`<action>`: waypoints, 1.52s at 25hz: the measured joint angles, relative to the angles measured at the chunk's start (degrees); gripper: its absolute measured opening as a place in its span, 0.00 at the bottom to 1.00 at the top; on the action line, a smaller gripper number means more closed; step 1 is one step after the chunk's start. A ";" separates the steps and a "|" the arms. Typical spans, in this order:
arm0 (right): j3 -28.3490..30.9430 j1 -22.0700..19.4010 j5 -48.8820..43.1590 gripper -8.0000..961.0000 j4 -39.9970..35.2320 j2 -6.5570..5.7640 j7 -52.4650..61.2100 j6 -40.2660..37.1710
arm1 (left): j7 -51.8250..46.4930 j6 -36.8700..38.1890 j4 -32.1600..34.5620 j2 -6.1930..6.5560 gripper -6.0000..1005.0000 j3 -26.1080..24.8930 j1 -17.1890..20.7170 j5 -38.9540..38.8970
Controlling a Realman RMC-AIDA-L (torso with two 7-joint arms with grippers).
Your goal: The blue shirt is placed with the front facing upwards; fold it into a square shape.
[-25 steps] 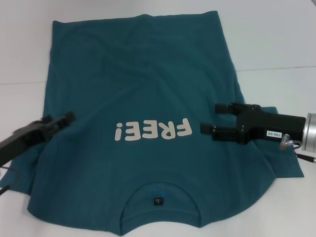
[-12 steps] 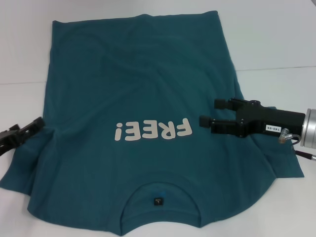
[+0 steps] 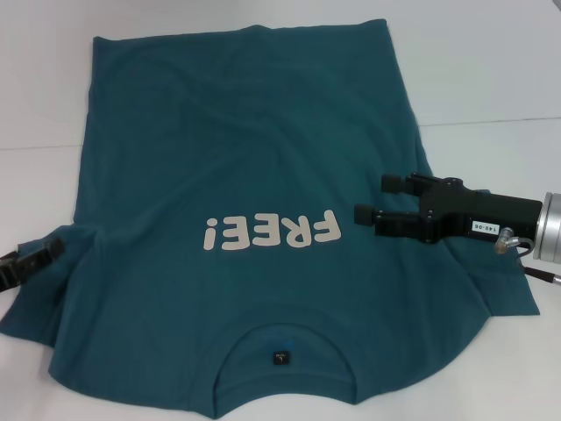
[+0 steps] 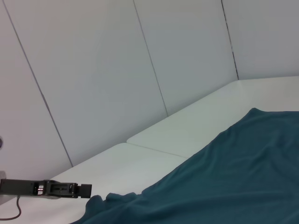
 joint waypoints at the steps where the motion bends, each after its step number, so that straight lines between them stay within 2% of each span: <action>1: 0.00 0.00 0.00 0.98 0.00 0.00 0.01 0.01 | -0.01 0.09 0.08 0.01 0.90 -0.02 0.02 0.41; 13: -0.06 0.00 -0.03 0.98 -0.04 0.00 0.04 0.16 | 0.47 0.12 0.01 0.17 0.90 1.73 -0.57 2.58; 38: -0.06 0.20 -0.03 0.98 -0.04 0.00 0.04 0.50 | 0.12 -1.26 0.08 0.35 0.88 1.77 -1.24 5.98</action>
